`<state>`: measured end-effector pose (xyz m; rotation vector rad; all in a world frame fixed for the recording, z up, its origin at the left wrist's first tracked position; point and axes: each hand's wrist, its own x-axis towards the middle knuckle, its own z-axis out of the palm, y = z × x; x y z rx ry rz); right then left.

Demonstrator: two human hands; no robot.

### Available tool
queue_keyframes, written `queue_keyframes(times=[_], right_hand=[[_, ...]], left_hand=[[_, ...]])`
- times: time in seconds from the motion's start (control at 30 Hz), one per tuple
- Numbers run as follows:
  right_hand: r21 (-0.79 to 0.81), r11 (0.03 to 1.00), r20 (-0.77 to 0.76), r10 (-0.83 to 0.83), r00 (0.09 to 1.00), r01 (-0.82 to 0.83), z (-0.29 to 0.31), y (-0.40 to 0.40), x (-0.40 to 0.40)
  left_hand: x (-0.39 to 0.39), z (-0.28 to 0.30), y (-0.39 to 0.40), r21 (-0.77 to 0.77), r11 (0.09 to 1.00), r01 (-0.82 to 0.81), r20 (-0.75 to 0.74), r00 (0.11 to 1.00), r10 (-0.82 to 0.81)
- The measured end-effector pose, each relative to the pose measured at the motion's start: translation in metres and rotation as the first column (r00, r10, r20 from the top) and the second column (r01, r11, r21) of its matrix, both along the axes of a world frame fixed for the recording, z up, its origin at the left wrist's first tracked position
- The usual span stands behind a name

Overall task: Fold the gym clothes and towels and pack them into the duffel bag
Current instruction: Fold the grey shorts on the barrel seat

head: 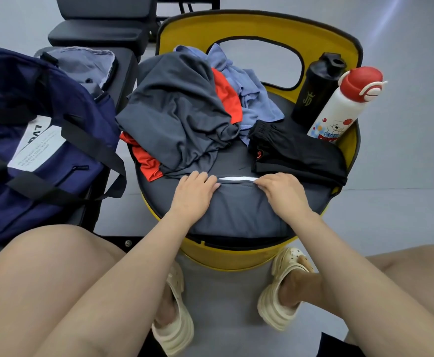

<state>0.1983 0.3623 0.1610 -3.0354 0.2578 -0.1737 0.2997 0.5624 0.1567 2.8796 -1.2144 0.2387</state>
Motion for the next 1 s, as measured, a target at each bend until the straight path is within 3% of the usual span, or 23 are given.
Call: queue_keyframes(times=[0.07, 0.13, 0.23, 0.3, 0.4, 0.5, 0.6, 0.83, 1.0], right_hand=[[-0.001, 0.998, 0.084, -0.060, 0.995, 0.060, -0.002, -0.002, 0.001], [0.015, 0.995, 0.177, -0.104, 0.979, 0.103, 0.003, 0.000, -0.002], [0.011, 0.998, 0.314, -0.065, 0.947, 0.065, 0.017, 0.016, -0.006], [0.036, 0.999, 0.327, 0.010, 0.945, -0.023, 0.019, 0.035, -0.011], [0.035, 0.992, 0.241, 0.112, 0.964, -0.124, 0.004, 0.056, -0.022], [-0.110, 0.980, 0.029, 0.170, 0.985, -0.166, -0.015, 0.058, -0.031], [-0.187, 0.974, -0.048, 0.121, 0.991, -0.128, -0.019, 0.052, -0.032], [-0.055, 0.986, -0.084, -0.163, 0.983, 0.159, -0.012, 0.035, -0.032], [0.082, 0.979, -0.130, -0.173, 0.976, 0.185, -0.007, 0.028, -0.037]], left_hand=[[-0.005, 0.007, -0.001, -0.008, 0.999, -0.047, -0.130, 0.990, 0.046], [-0.006, 0.007, -0.003, -0.062, 0.988, -0.140, -0.150, 0.980, 0.130], [-0.020, 0.013, -0.006, -0.210, 0.972, -0.107, -0.031, 0.994, 0.102], [-0.028, 0.004, -0.008, -0.298, 0.953, 0.063, 0.067, 0.997, -0.044], [-0.043, -0.004, -0.004, -0.260, 0.951, 0.166, 0.032, 0.986, -0.164], [-0.045, -0.015, 0.007, -0.040, 0.990, 0.134, -0.038, 0.990, -0.135], [-0.039, -0.017, 0.010, 0.035, 0.995, 0.095, -0.087, 0.992, -0.092], [-0.030, -0.011, 0.009, 0.067, 0.996, -0.054, -0.205, 0.976, 0.066], [-0.029, -0.005, 0.008, -0.005, 0.991, -0.137, -0.322, 0.938, 0.128]])
